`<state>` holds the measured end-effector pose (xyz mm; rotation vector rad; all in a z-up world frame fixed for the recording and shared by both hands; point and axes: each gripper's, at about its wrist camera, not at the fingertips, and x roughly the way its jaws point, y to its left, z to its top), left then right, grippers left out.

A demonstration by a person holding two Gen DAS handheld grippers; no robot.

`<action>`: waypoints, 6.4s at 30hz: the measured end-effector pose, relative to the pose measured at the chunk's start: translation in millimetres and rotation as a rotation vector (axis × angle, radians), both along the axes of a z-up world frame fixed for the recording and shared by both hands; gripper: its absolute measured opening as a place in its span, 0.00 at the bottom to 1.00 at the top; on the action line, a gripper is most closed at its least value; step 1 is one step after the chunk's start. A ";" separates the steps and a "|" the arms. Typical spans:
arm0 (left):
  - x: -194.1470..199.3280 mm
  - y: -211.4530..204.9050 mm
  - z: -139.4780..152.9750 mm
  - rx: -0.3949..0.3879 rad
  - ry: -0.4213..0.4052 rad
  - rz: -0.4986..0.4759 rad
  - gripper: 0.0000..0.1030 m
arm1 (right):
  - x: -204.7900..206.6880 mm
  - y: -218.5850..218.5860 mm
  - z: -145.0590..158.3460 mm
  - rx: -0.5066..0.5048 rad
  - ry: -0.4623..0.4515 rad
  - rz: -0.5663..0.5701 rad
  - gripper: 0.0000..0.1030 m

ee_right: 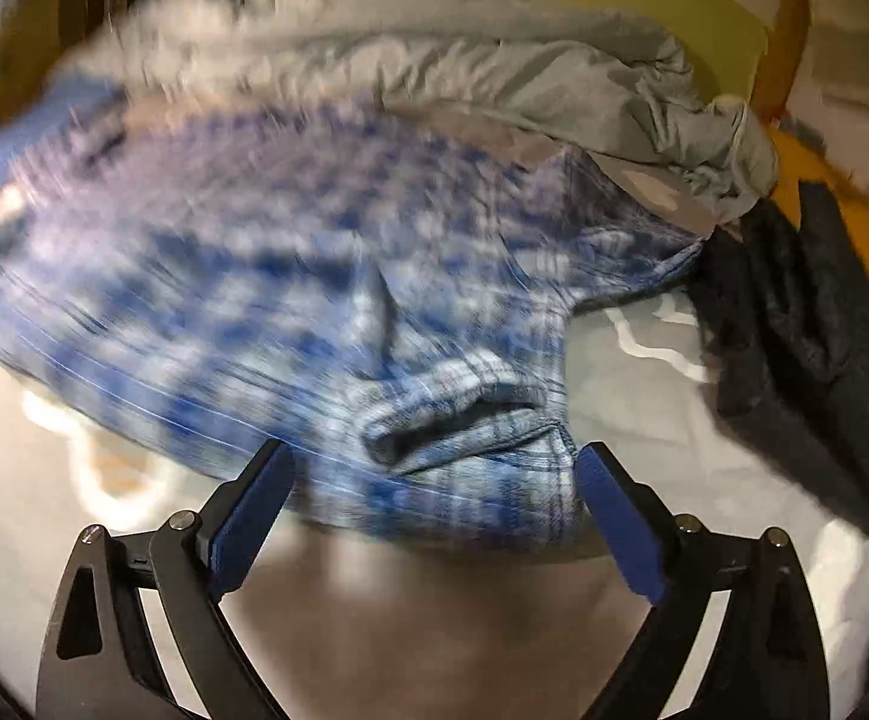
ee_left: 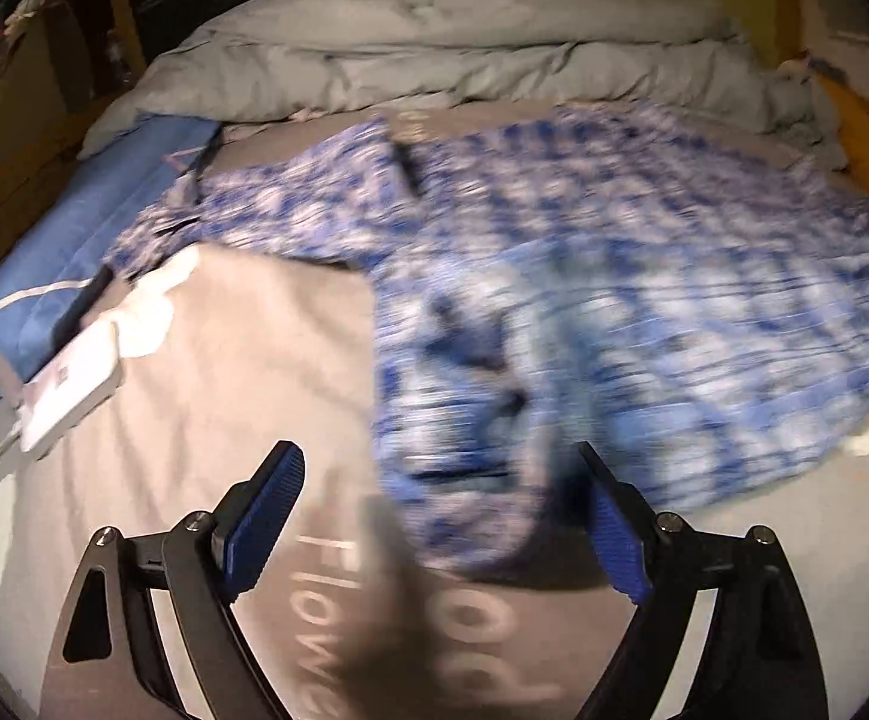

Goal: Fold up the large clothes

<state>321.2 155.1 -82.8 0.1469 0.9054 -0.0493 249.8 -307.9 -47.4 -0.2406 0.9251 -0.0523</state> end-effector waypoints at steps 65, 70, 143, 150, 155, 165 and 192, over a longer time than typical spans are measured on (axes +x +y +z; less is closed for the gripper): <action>51.0 37.8 31.2 -0.322 -0.032 -0.006 0.08 | -3.6 -56.4 23.3 0.189 -0.154 -0.212 0.57; 81.5 34.1 11.3 -0.298 0.042 0.005 0.08 | 12.3 -58.6 2.4 0.236 -0.039 -0.194 0.43; 60.7 72.4 34.9 -0.434 -0.150 0.042 0.03 | 10.7 -54.5 -7.3 0.091 -0.025 -0.231 0.42; 16.5 23.9 66.7 -0.347 -0.246 -0.050 0.03 | -5.5 -55.0 19.9 0.164 -0.129 -0.227 0.44; -13.1 -1.6 89.8 -0.369 -0.295 -0.100 0.04 | -17.2 -41.6 36.7 0.193 -0.206 -0.199 0.58; -68.3 -29.1 116.4 -0.391 -0.428 -0.126 0.82 | -52.5 -19.9 75.1 0.228 -0.402 -0.151 0.87; -71.1 -15.7 3.4 -0.596 0.038 0.149 1.00 | -50.4 -47.4 -4.7 0.670 -0.043 -0.192 0.73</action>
